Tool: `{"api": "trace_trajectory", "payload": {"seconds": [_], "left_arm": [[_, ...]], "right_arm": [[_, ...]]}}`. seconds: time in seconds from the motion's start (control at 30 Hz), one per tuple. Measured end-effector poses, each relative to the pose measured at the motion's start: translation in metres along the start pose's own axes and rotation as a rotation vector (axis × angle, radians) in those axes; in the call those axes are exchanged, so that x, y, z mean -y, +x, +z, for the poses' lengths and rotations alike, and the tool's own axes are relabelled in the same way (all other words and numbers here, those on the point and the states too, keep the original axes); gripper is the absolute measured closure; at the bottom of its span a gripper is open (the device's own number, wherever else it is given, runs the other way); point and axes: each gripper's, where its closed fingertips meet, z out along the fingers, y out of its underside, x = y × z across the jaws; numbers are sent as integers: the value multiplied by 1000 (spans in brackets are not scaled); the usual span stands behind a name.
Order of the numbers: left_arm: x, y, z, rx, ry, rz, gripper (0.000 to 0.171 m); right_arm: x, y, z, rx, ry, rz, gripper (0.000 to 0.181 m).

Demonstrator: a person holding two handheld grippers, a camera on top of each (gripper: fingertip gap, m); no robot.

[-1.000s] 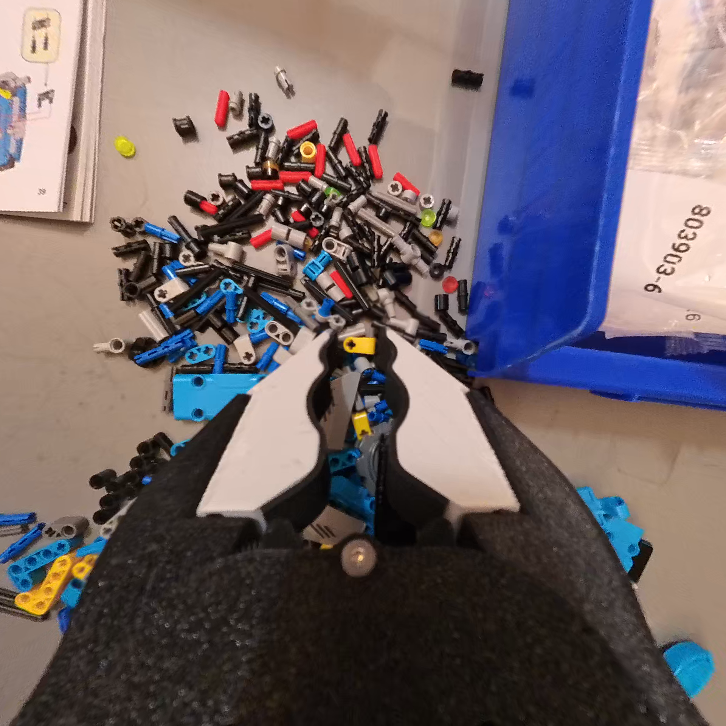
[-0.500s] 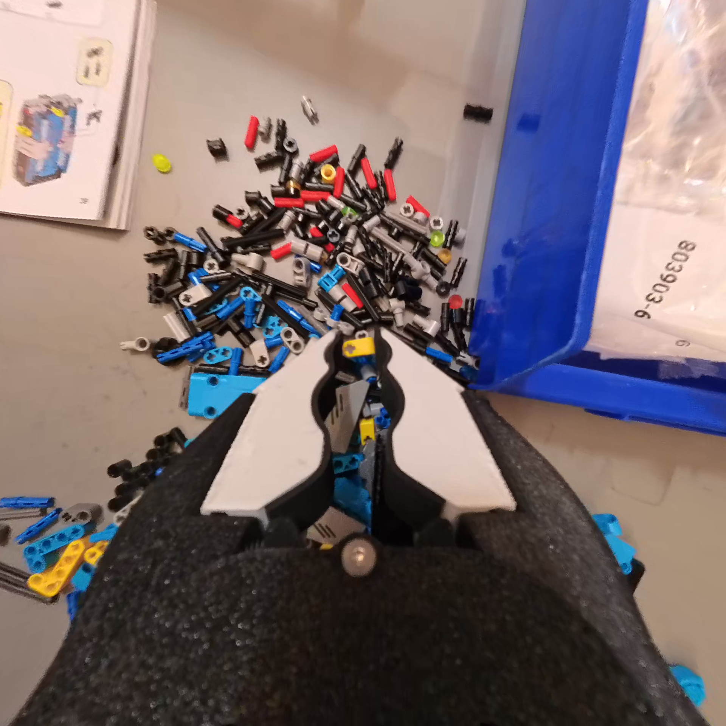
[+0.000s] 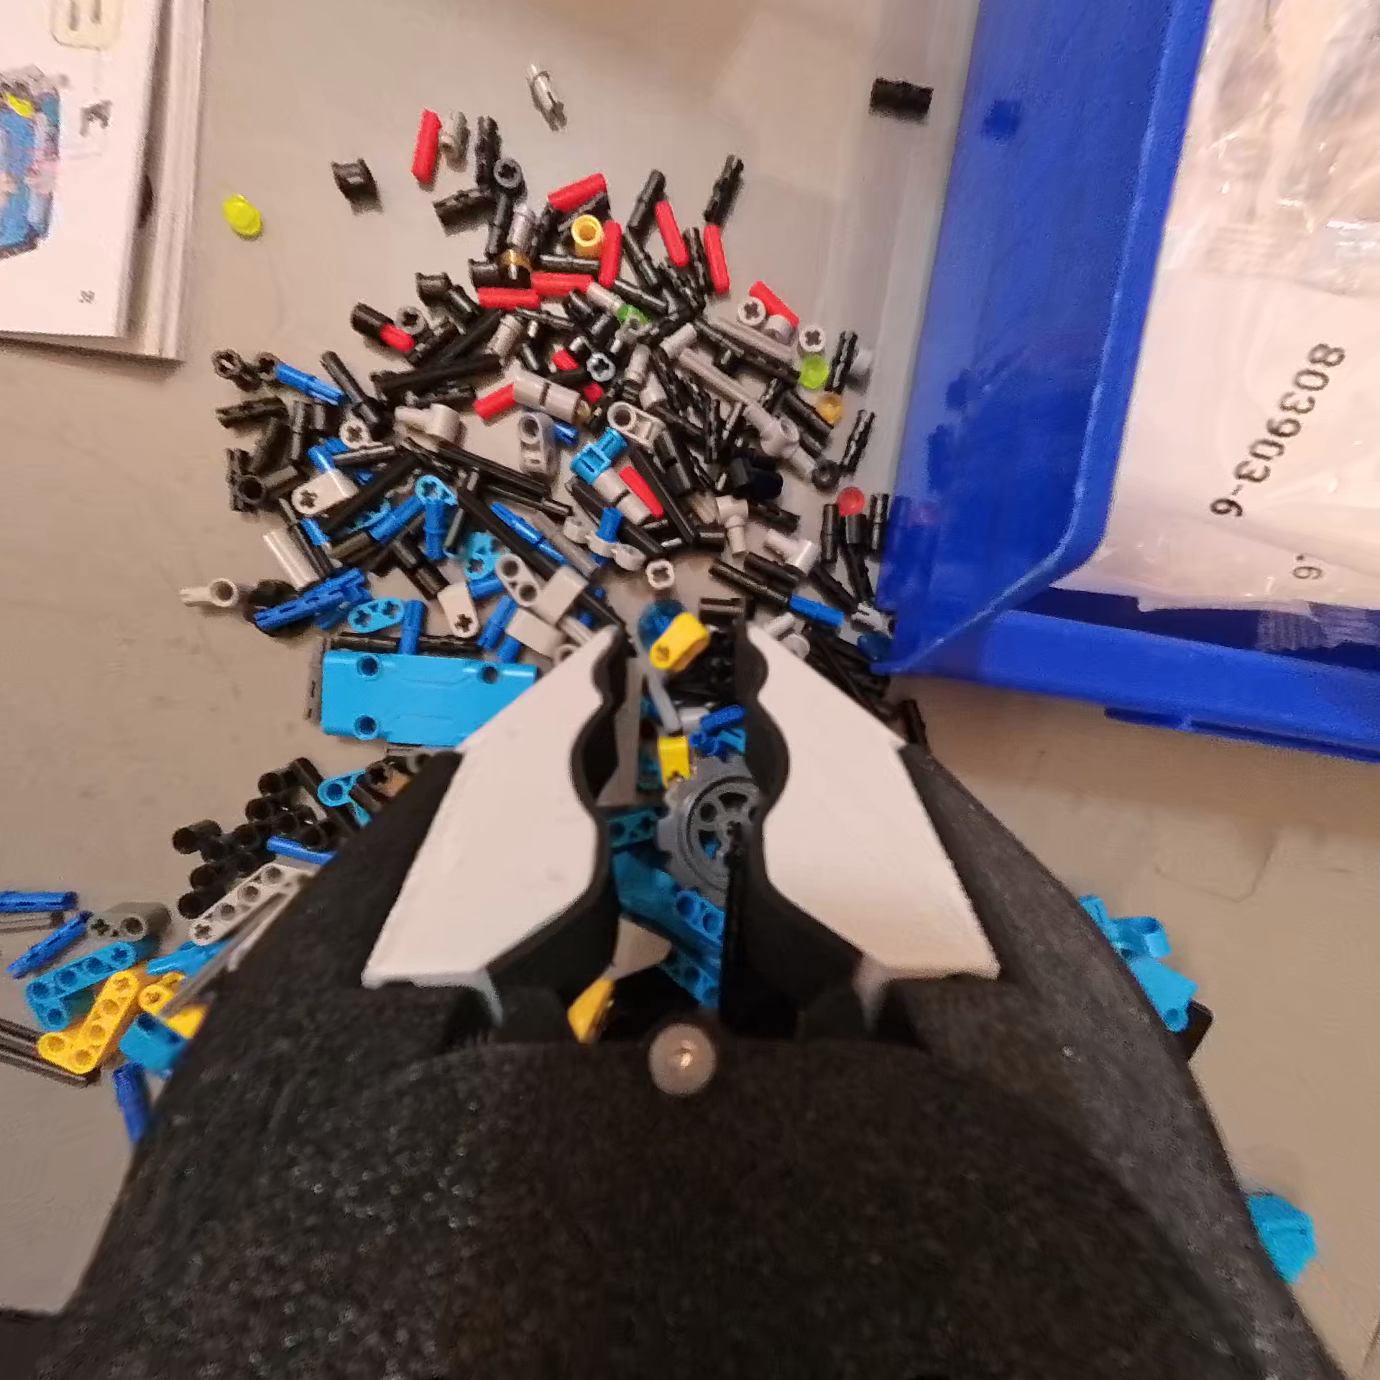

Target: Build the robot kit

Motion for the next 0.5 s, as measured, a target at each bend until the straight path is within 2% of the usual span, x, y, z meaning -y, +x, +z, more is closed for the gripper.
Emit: {"api": "trace_trajectory", "payload": {"seconds": [0.4,0.5], "left_arm": [[0,-1,0,-10,-1,-18,150],[0,-1,0,-12,-1,-21,150]], "right_arm": [[14,-6,10,33,58,4,160],[10,-6,13,40,34,10,174]]}}
